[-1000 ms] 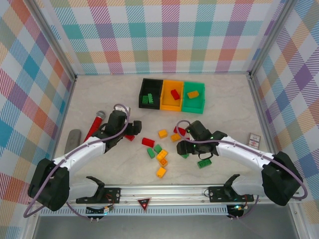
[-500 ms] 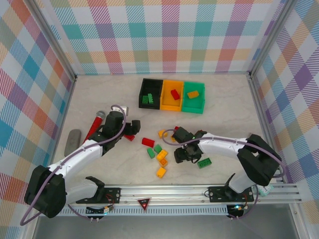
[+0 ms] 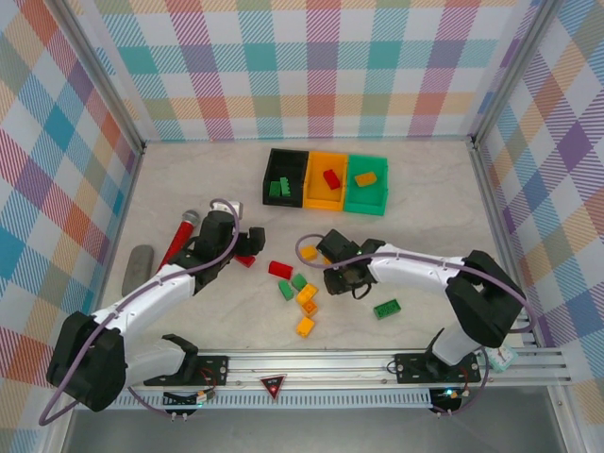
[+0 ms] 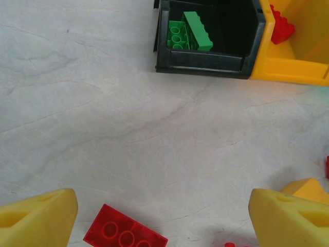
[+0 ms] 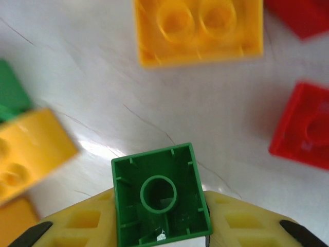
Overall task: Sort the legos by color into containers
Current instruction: Pick up the lego from the bottom-center of the table, then place the lego in the container.
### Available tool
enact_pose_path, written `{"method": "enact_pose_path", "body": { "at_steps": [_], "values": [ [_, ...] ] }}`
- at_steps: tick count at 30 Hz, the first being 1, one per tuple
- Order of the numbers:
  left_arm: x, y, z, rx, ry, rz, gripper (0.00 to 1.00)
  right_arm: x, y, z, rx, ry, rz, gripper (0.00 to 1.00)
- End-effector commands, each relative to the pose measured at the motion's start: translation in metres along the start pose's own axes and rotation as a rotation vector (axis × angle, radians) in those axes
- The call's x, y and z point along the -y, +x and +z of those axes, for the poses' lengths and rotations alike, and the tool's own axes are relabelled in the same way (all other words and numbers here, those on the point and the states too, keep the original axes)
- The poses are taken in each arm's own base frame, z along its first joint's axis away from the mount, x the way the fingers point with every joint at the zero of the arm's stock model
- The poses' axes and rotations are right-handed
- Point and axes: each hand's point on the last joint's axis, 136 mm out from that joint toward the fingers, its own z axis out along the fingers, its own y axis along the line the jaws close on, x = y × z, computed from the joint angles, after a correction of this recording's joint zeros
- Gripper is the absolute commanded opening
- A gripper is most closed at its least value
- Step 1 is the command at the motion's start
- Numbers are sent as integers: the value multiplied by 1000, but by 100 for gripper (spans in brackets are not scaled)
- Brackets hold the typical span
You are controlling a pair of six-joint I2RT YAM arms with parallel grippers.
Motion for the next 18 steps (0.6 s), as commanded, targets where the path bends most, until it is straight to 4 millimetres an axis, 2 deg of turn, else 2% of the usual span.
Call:
{"method": "enact_pose_path", "body": {
  "at_steps": [1,6,8,10,15,18],
  "values": [
    [-6,5,5,-18,-32,-14,86,-31,-51,-10,108,-63,-76,36],
    [-6,9,11,-37,-33,-30,86,-57,-133,-10,214,-88,-115,36],
    [-7,11,14,-42,-38,-36,86,-66,-171,-8,246,-100,-115,35],
    [-10,11,15,-46,-51,-40,86,-65,-204,-1,264,-78,-110,35],
    [-18,11,14,-44,-87,-53,86,-44,-276,11,296,-75,-19,36],
    [-22,14,15,-56,-107,-61,86,-37,-304,5,328,-92,6,47]
  ]
}}
